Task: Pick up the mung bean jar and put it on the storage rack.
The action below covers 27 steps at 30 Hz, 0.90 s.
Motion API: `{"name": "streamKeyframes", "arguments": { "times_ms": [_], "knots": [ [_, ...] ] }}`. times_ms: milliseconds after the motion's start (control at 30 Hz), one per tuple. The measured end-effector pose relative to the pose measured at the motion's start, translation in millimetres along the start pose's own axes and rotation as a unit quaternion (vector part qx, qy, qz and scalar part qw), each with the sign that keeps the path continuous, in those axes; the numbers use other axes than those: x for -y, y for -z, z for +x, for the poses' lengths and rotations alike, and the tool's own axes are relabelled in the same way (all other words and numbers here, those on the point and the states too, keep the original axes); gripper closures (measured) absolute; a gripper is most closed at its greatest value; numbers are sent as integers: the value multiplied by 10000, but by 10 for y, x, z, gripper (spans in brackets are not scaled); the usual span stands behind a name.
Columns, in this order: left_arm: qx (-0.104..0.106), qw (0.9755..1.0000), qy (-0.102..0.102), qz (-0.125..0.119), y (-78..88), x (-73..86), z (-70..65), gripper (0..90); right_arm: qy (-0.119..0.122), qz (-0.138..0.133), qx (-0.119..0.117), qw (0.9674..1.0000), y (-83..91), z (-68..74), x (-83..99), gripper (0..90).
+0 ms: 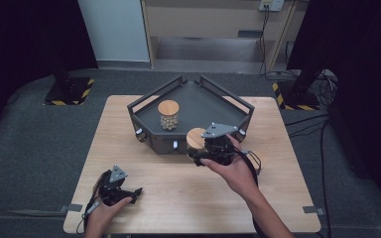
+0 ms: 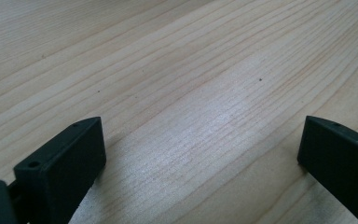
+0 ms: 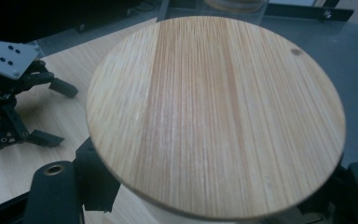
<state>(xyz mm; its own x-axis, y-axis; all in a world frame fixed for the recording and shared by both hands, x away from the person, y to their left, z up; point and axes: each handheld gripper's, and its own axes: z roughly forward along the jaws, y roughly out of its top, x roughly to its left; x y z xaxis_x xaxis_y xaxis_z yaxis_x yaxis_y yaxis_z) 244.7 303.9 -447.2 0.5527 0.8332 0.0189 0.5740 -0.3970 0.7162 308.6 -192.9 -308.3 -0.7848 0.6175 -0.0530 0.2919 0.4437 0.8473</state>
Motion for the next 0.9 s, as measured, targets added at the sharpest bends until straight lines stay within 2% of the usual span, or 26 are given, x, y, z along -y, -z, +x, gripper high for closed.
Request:
{"name": "streamKeyframes", "arguments": {
  "times_ms": [533, 900],
  "knots": [
    [-3, 10000, 0, 0, 0, 0, -1, 0, -70, -114, 250, 9996, 103, -236, -234, 260],
    [-5, 10000, 2, -1, 0, 0, -2, 0, -113, -84, 297, 9995, 21, -331, -350, 260]
  ]
}}
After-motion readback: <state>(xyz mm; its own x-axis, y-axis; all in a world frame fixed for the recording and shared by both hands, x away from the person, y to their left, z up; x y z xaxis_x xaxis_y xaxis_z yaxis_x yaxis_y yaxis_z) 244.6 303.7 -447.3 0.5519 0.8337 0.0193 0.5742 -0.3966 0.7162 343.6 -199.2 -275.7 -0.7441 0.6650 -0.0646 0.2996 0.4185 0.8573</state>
